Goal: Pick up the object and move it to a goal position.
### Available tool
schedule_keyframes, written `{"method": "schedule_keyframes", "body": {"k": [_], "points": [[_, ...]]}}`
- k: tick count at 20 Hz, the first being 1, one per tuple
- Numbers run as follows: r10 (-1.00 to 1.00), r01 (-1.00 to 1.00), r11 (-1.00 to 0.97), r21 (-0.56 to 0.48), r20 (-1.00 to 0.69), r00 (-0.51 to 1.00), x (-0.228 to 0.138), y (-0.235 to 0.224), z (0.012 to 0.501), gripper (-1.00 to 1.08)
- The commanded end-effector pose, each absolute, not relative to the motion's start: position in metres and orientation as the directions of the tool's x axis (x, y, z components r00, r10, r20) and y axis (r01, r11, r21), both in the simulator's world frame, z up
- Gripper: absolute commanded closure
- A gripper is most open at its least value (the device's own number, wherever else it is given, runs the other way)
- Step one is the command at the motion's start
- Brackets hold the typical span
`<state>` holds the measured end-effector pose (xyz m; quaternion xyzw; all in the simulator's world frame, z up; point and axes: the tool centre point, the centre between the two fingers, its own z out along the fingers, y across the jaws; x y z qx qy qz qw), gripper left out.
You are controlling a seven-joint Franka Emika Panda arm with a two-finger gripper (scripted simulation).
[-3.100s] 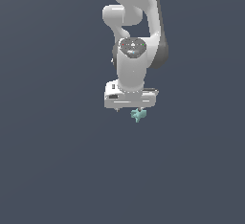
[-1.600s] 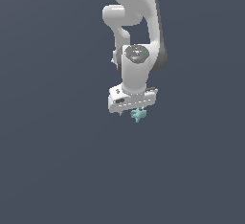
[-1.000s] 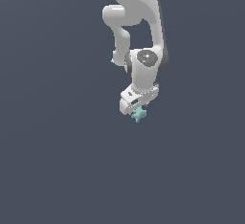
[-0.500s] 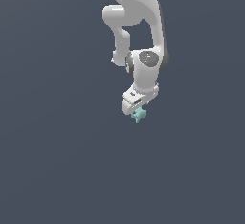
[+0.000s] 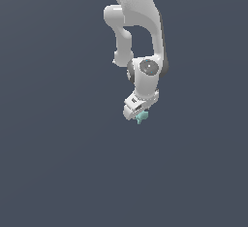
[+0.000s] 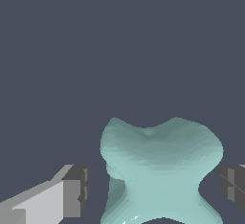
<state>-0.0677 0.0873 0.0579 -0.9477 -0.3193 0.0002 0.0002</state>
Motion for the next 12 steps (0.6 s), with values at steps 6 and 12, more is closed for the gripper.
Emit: {"method": "schedule_keyframes", "body": {"k": [6,12], "points": [[0.607,0.607,-0.795,0.000,0.000,0.795,-0.0672,0.0875,0.0409,-0.92],[0.607,0.607,-0.795,0.000,0.000,0.795,-0.0672,0.0875,0.0409,1.08]]}}
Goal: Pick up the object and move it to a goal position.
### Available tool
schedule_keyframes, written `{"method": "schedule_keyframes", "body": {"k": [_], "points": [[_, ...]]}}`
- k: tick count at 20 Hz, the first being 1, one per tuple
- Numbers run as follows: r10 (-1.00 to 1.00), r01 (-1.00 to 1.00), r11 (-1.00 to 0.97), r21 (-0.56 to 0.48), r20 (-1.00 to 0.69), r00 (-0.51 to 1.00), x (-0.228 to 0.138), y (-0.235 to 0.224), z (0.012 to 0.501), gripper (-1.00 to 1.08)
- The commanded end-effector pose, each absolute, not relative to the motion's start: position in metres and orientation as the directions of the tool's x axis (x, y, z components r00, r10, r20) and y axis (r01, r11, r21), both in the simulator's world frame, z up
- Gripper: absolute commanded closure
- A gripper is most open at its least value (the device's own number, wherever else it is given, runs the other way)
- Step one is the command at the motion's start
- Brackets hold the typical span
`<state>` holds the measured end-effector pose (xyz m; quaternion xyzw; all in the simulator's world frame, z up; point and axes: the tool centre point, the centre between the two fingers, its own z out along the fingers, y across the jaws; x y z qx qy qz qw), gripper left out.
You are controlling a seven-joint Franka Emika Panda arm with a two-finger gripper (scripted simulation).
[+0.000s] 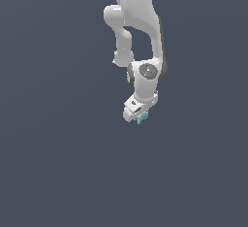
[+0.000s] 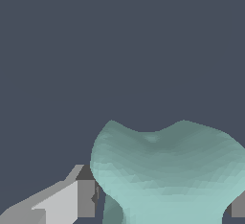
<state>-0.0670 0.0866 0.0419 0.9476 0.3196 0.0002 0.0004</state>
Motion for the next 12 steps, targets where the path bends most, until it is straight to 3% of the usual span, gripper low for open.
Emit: {"method": "schedule_keyframes", "body": {"k": [1,12], "points": [[0.607,0.607,-0.795,0.000,0.000,0.795,-0.067,0.087,0.041,1.08],[0.606,0.606,-0.796,0.001,0.000,0.796,-0.068,0.081,0.054,1.08]]}}
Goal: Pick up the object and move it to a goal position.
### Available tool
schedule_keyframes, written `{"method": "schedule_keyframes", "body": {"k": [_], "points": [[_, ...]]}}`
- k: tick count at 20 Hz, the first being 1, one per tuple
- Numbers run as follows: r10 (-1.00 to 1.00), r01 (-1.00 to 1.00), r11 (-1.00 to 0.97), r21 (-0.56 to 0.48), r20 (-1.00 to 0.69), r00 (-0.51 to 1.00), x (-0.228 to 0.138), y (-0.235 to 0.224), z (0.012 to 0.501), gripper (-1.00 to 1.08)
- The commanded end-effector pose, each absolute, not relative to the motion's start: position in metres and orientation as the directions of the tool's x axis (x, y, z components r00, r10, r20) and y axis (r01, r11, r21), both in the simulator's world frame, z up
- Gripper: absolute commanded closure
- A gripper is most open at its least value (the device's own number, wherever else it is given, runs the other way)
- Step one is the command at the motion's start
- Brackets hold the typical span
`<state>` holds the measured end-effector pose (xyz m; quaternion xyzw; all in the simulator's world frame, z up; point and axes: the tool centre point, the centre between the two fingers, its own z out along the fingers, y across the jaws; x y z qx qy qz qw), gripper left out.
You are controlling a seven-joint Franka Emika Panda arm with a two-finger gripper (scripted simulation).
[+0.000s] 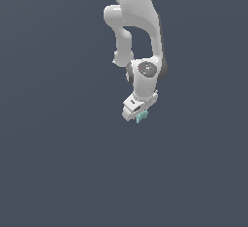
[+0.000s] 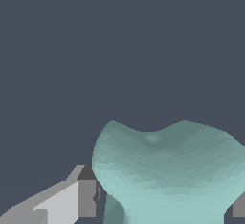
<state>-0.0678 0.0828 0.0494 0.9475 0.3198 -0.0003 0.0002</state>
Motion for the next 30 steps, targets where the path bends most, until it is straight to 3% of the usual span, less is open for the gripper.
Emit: {"method": "schedule_keyframes", "body": {"k": [1,11,30], "points": [[0.606,0.606,-0.796,0.001,0.000,0.796,-0.068,0.079,0.057,1.08],[0.606,0.606,-0.795,0.000,0.000,0.795,-0.071,0.047,0.123,1.08],[0.607,0.607,-0.794,-0.003,0.003,0.794,-0.079,-0.047,0.323,1.08]]}}
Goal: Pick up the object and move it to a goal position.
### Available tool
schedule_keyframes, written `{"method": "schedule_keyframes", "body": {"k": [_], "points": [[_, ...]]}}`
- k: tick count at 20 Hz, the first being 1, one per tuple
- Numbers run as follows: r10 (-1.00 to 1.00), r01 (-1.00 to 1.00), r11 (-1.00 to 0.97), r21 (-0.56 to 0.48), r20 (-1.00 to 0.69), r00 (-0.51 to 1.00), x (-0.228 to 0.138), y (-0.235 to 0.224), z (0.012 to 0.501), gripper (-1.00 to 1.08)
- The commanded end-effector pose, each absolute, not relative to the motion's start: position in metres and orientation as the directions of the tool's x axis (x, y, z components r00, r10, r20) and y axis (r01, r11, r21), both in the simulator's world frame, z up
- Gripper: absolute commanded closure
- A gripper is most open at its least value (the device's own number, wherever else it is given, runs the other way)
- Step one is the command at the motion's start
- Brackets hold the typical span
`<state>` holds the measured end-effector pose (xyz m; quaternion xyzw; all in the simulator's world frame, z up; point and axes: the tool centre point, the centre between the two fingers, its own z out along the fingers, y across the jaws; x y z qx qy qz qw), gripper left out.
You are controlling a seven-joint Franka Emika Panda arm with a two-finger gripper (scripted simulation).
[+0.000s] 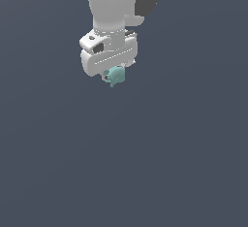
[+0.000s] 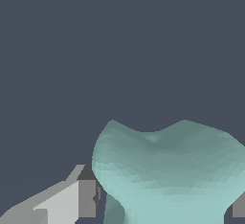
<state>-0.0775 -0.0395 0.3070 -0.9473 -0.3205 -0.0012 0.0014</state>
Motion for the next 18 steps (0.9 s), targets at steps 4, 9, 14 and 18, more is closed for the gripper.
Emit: {"method": "schedule_keyframes", "body": {"k": [4,9,14,18], "points": [[0.607,0.607,-0.795,-0.002,0.002,0.795,-0.079,-0.067,0.364,1.08],[0.607,0.607,-0.795,-0.002,0.002,0.795,-0.079,-0.091,0.414,1.08],[0.607,0.607,-0.795,-0.001,0.001,0.795,-0.079,-0.111,0.455,1.08],[0.607,0.607,-0.795,-0.001,0.000,0.795,-0.077,-0.123,0.478,1.08]]}}
